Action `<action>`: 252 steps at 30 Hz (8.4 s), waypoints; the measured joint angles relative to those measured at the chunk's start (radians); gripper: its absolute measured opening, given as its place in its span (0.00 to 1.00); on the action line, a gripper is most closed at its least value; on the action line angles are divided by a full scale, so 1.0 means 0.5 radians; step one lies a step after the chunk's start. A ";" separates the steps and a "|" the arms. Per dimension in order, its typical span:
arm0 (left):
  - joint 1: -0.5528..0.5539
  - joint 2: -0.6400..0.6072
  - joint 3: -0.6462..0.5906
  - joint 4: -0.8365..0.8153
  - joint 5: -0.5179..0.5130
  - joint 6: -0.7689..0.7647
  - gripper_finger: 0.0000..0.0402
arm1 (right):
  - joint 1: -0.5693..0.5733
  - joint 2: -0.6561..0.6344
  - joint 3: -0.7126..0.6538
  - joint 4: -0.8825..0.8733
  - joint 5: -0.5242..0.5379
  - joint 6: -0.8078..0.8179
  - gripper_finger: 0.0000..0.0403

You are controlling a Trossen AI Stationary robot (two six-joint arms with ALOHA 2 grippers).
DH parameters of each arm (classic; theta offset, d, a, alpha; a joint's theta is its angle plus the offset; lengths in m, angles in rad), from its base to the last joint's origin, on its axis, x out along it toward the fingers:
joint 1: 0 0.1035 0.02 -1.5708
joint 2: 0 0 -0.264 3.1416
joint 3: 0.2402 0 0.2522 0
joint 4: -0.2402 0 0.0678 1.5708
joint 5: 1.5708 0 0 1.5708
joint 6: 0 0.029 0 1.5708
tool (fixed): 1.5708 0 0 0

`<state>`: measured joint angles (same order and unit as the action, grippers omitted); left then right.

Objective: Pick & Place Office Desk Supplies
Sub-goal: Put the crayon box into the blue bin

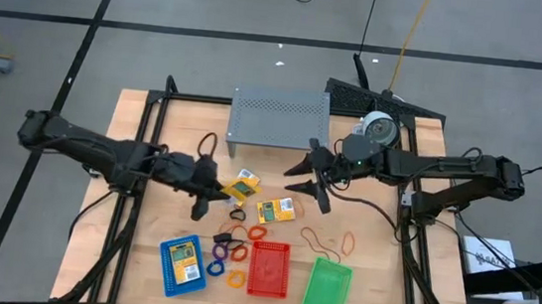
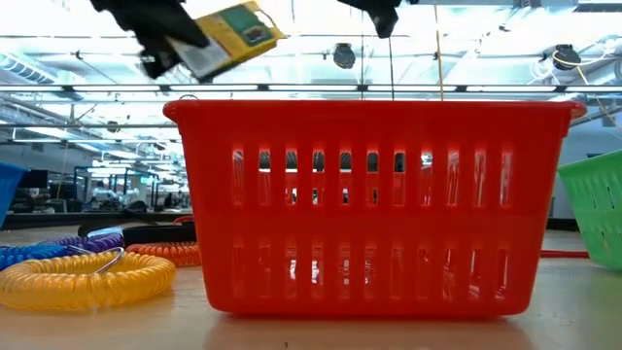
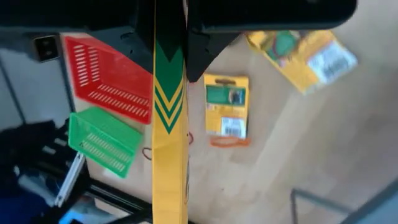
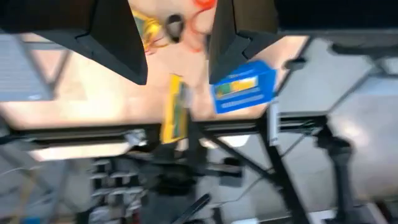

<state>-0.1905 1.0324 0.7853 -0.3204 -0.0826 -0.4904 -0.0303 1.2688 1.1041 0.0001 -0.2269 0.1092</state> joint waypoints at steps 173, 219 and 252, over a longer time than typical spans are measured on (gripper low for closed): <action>-1.410 0.579 0.088 -0.628 -0.515 1.920 0.10 | 0.697 0.534 -1.218 2.938 1.352 0.710 0.38; -1.121 0.578 0.086 -0.614 -0.828 0.852 0.42 | 0.759 0.534 -1.219 2.830 1.345 0.269 0.38; -0.063 1.134 0.082 0.460 -0.296 2.585 0.42 | 0.941 0.148 -1.209 3.102 1.338 -0.088 0.38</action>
<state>-0.2222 1.5994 0.8265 -0.0905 -0.2304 0.8024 0.4404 1.3430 0.4995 1.5510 0.4423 0.0653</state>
